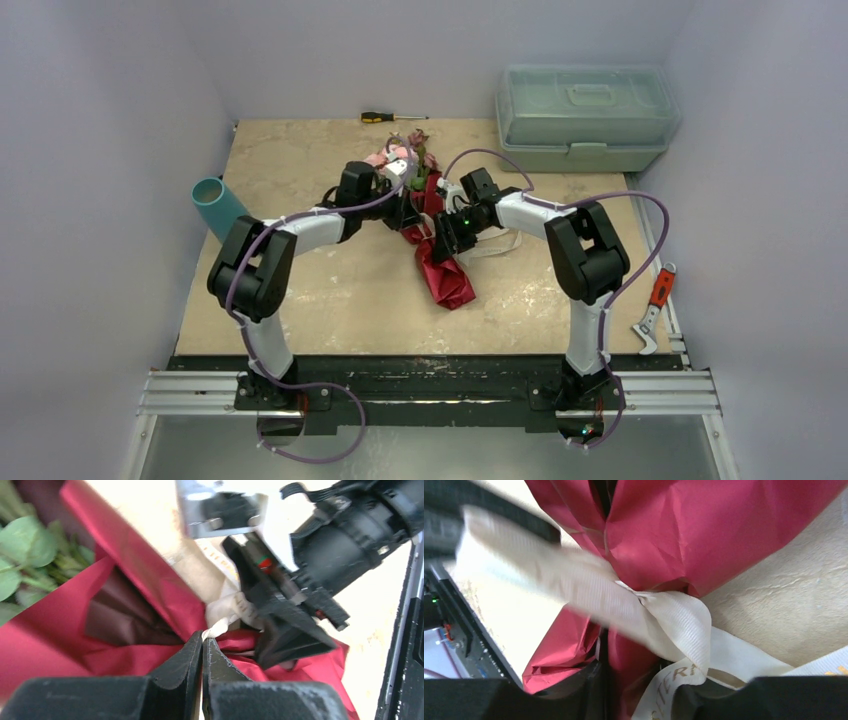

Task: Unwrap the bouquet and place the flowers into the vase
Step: Untie the ribbon from the wrapping paper.

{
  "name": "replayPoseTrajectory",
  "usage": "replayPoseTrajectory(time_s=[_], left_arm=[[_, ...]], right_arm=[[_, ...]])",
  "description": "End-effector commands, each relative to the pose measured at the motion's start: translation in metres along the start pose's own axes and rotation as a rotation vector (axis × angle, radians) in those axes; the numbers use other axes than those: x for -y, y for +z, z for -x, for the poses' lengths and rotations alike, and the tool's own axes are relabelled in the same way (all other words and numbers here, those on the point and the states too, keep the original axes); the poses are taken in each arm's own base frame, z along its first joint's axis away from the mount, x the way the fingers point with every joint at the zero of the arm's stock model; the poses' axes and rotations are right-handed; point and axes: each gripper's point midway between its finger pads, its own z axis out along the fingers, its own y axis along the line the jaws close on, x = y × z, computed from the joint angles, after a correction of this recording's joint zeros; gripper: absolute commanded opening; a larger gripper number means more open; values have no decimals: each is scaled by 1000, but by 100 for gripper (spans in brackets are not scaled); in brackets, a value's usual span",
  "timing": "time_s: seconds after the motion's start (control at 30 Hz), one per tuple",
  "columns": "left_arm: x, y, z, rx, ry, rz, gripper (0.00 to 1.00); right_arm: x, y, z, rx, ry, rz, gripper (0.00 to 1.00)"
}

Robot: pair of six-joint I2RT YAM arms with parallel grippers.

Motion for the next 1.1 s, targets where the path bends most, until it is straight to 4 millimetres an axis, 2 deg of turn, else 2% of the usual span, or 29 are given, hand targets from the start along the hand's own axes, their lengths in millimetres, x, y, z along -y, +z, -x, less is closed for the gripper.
replayPoseTrajectory(time_s=[0.0,0.1,0.2,0.33,0.47,0.53,0.57,0.6,0.7,0.73,0.83,0.9,0.93,0.97,1.0,1.03,1.07], left_arm=[[-17,-25,28,89,60,36,0],[-32,-35,27,90,54,66,0],[-40,-42,38,141,-2,44,0],[-27,-40,43,145,31,-12,0],[-30,-40,32,114,53,1,0],[-30,-40,28,106,68,0,0],[-31,-40,26,101,74,0,0],[-30,-40,23,94,81,-4,0],[-34,-41,14,54,145,2,0],[-36,-41,10,34,167,4,0],[-39,-41,1,-5,218,-2,0],[-39,-41,-1,-15,237,-15,0],[-37,-41,-3,-23,244,-25,2],[-35,-43,1,-23,257,-32,13],[-33,-46,5,-25,259,-31,31],[-31,-50,9,-20,253,-20,44],[-29,-58,15,-4,242,-6,54]], right_arm=[[5,2,-32,-87,55,-11,53],[-16,-12,-19,-36,31,62,68],[-27,-29,-10,1,-3,95,76],[-25,-55,-2,23,-17,106,75],[-8,-80,12,72,-32,65,67],[-3,-81,13,57,-59,47,53],[-2,-79,13,49,-59,49,50],[-1,-78,10,38,-63,52,51],[-7,-73,-6,-31,-51,107,65],[-10,-70,-11,-47,-47,122,66],[-15,-63,-24,-81,-67,131,68],[-14,-59,-23,-71,-63,123,67],[-15,-58,-20,-57,-58,127,67],[-14,-58,-15,-46,-66,120,66],[-14,-59,-7,-28,-76,115,66],[-15,-61,1,-12,-82,115,66],[-16,-61,8,-3,-85,117,66]])
